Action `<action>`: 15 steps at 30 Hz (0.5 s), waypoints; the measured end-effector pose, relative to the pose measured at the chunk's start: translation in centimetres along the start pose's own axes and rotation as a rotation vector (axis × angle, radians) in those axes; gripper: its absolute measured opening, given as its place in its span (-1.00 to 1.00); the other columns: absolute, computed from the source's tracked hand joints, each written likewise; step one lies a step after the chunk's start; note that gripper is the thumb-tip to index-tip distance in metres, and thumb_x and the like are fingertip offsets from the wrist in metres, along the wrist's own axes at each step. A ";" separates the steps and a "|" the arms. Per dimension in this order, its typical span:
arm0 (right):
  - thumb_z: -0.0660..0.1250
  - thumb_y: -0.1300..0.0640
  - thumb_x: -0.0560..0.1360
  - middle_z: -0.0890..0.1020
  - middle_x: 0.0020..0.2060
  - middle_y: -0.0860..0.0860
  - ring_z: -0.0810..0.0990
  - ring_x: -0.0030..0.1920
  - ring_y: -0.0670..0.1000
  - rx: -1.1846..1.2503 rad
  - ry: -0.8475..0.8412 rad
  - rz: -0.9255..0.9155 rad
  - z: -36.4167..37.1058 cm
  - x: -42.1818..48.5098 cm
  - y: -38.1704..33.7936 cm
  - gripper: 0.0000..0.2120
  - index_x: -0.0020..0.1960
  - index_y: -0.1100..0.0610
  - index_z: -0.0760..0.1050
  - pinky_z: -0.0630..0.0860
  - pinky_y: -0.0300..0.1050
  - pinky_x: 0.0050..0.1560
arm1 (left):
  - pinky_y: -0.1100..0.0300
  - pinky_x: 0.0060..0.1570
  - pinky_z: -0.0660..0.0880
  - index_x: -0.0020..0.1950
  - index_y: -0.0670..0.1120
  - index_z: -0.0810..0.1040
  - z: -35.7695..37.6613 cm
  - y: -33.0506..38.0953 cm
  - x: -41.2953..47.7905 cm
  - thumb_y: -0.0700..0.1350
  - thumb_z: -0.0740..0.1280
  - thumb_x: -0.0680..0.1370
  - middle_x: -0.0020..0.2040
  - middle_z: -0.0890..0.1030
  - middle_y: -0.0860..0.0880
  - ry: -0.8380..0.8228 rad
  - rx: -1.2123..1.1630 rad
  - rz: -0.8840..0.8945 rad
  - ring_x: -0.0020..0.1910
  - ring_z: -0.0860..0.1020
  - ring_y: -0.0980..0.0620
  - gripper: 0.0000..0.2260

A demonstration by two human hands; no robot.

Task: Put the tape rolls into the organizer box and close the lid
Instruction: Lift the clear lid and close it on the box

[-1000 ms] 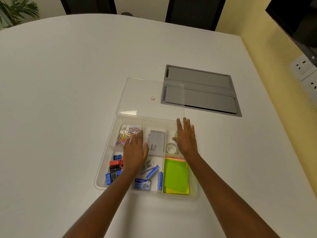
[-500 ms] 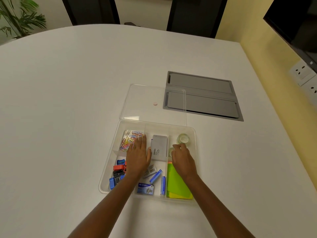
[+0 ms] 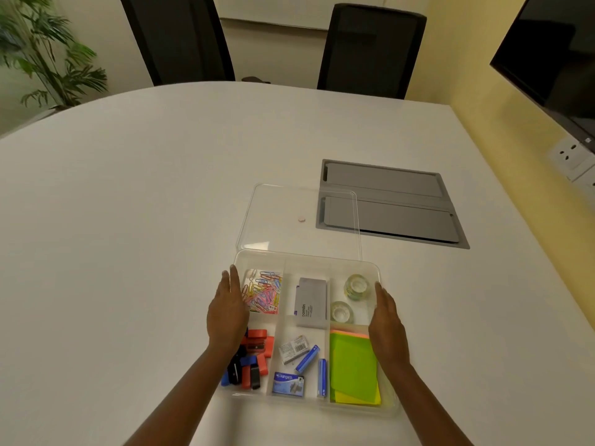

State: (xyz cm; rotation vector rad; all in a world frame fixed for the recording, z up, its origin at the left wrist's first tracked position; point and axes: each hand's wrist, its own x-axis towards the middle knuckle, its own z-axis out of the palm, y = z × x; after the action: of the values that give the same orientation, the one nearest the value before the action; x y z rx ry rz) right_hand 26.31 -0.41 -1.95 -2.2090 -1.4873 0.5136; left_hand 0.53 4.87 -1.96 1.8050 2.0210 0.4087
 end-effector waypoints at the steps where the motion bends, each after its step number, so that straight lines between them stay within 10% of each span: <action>1: 0.06 0.49 0.52 0.16 0.51 0.13 0.40 0.36 0.14 -0.009 -0.005 0.012 0.0 0.1 0.0 -0.39 0.50 0.16 0.00 0.48 -0.05 0.24 | -0.15 0.29 0.40 0.49 -0.15 -0.04 -0.1 0.0 0.1 -0.15 0.18 0.57 0.50 0.18 -0.23 -0.014 -0.040 -0.003 0.40 0.33 -0.21 -0.43; 15: 0.08 0.40 0.57 0.15 0.52 0.10 0.56 0.19 0.15 -0.139 0.003 0.041 0.0 3.7 -1.1 -0.42 0.51 0.16 -0.05 0.54 -0.09 0.15 | -0.18 0.31 0.39 0.48 -0.12 -0.02 0.1 0.8 4.1 -0.16 0.20 0.56 0.48 0.23 -0.20 -0.037 -0.121 0.027 0.41 0.32 -0.17 -0.43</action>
State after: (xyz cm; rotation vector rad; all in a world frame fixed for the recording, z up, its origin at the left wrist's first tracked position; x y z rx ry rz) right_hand 26.80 3.35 -1.58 -2.3493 -1.5213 0.4318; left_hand 0.86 9.08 -2.07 1.7556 1.9066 0.4911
